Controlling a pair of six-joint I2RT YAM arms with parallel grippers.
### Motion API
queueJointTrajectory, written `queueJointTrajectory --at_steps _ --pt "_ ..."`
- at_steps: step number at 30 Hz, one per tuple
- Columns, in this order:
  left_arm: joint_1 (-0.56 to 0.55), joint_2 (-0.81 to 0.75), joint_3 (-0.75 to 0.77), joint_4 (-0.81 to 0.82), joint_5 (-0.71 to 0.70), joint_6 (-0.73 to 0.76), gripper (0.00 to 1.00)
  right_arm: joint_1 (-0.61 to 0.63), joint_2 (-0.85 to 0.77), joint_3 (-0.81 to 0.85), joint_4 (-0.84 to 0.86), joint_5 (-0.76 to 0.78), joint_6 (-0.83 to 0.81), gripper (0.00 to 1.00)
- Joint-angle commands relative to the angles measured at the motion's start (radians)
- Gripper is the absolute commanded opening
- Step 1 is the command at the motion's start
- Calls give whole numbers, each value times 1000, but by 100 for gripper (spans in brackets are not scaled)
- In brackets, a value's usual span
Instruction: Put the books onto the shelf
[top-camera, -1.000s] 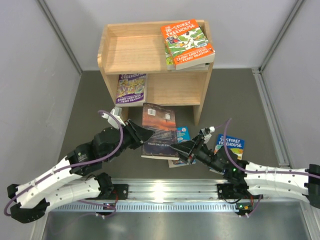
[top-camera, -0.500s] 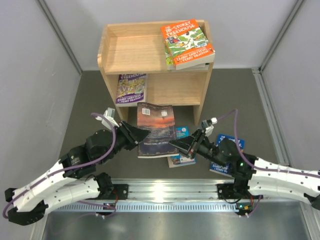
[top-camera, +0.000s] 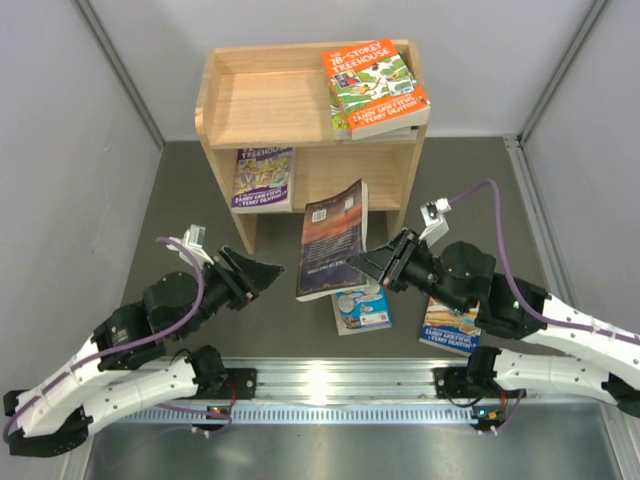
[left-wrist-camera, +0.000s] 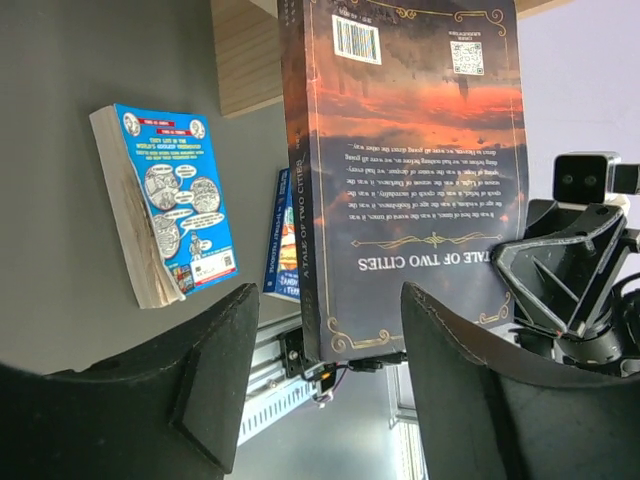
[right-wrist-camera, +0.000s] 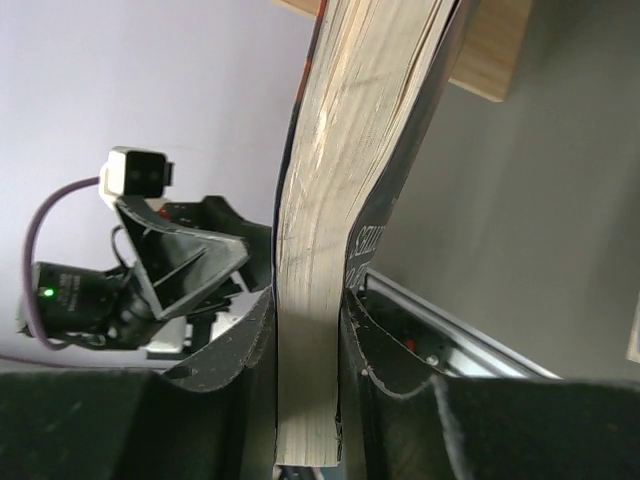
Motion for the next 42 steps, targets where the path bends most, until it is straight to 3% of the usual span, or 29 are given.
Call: queueJointTrajectory --at_steps 1,3,7,9,14,18,24,42 --pt "-5 -12 -3 -66 -34 -25 64 -14 -23 100 94 55 -65 0" --pt "-5 -22 -4 -78 -29 -26 72 -24 -36 97 120 64 -75 0" --pt "-5 -42 -5 -102 -28 -34 77 -55 -74 38 259 84 -59 0" --pt "-5 -46 -1 -113 -28 -37 80 -110 -76 -4 319 52 -11 0" --pt "-5 -54 12 -135 -23 -37 99 -253 -50 -157 627 -118 162 0" --pt "-5 -58 26 -153 -23 -33 99 -339 45 -193 826 -195 259 0" --pt "-3 -83 34 -179 -26 -40 99 -369 208 -174 1083 -252 342 0" --pt "-3 -115 20 -213 -34 -43 99 -380 357 -5 1114 -221 290 0"
